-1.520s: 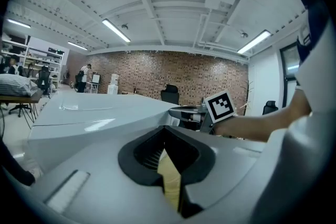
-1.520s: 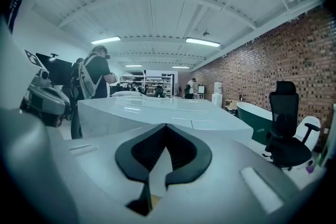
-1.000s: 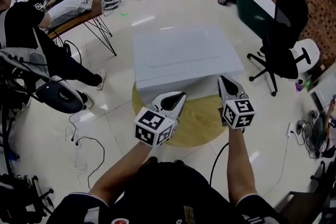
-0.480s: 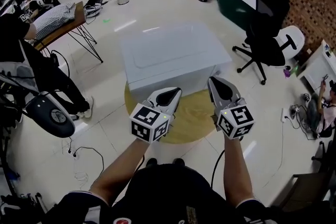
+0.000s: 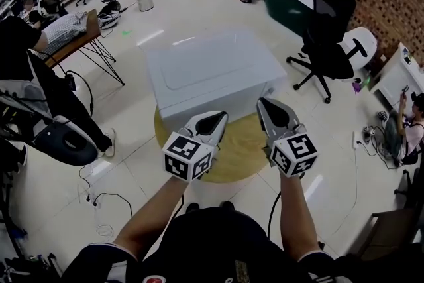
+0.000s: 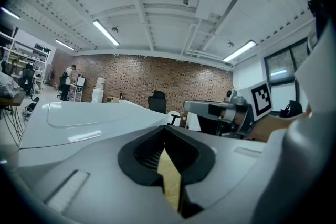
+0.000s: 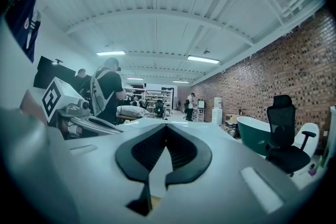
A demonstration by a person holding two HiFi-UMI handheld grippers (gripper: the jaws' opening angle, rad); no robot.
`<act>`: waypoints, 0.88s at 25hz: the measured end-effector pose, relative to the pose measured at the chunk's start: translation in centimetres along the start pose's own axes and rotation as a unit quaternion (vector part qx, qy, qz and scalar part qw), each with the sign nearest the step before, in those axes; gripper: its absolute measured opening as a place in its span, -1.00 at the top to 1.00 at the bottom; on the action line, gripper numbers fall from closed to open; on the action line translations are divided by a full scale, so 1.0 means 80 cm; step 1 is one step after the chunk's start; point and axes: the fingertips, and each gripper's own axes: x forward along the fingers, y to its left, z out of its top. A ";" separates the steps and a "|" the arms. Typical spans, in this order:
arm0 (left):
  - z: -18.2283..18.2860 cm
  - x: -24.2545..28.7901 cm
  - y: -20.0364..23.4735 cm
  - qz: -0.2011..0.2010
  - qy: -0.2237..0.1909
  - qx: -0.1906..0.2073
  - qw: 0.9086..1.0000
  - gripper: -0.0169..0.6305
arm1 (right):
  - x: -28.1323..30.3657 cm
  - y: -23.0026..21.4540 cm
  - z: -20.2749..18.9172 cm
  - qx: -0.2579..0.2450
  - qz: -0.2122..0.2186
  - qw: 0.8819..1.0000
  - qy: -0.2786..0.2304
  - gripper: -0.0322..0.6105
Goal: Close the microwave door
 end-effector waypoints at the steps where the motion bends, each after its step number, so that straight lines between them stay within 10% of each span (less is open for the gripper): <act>1: 0.000 0.000 0.000 -0.001 0.000 0.000 1.000 0.93 | 0.000 0.000 0.001 -0.001 0.000 1.000 0.000 0.89; 22: -0.003 -0.009 -0.005 -0.009 -0.002 -0.001 1.000 0.93 | 0.001 0.021 -0.001 -0.004 0.007 1.000 0.000 0.89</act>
